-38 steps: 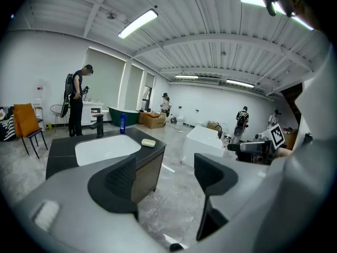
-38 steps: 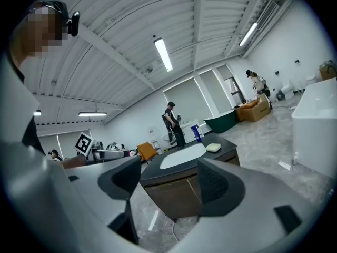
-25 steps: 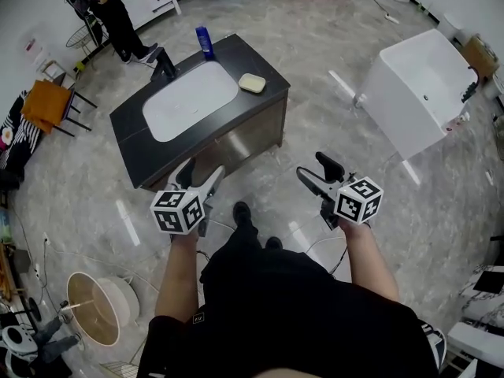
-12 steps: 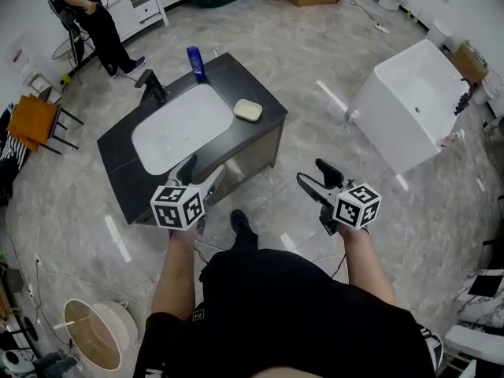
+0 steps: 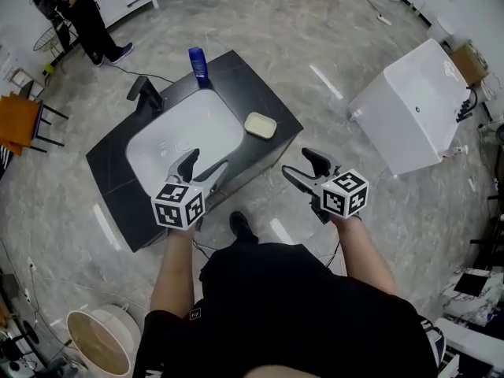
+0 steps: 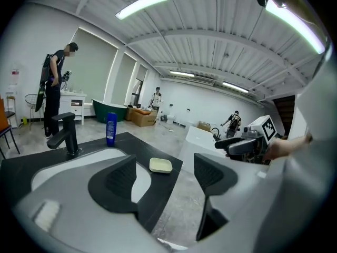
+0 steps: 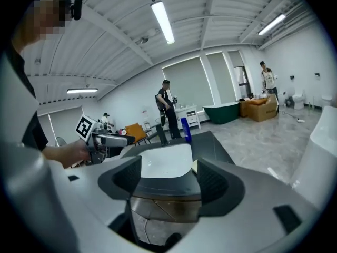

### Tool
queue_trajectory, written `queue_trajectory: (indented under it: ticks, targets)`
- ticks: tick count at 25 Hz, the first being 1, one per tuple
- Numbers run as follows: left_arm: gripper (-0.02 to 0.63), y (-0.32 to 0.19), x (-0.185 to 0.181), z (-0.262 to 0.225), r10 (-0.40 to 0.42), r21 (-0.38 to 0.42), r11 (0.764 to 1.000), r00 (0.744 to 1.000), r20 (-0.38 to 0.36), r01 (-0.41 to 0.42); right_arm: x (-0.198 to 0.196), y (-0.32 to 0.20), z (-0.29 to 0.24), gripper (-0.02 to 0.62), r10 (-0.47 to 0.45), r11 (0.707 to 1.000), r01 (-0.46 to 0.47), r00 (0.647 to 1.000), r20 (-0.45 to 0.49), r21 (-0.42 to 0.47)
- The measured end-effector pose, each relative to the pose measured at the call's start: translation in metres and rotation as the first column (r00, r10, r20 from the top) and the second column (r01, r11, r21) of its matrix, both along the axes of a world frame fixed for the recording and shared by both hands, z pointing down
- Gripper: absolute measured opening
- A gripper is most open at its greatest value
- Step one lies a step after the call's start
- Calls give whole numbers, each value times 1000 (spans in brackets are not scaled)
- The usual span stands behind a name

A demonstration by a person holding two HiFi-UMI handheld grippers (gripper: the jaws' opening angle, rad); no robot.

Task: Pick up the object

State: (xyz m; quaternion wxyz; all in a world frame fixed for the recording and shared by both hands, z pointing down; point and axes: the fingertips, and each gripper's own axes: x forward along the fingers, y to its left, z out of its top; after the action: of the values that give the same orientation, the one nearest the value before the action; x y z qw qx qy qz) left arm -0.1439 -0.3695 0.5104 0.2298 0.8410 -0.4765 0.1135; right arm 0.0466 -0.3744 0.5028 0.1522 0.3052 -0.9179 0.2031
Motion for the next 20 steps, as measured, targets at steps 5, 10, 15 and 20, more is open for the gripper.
queue_trajectory:
  ticks: [5,10,15,20]
  targets:
    - [348,-25,-22,10,-9,-19,1000,1000,-13,9,-39,-29,13,336,-63,998,63,996,-63,-8]
    - [347,-41,-30,18,-46,-37,998,999,-27,45,-54,-54,30,335,-148,989,145,977,-152,-32]
    - [347,-61,-28,20,-88,-52,995,996,-29,86,-70,-79,51,336,-238,971,230,947,-214,-64]
    - [347,-73,-24,23,-104,-69,992,994,-21,102,-89,-97,76,335,-335,942,321,902,-272,-93]
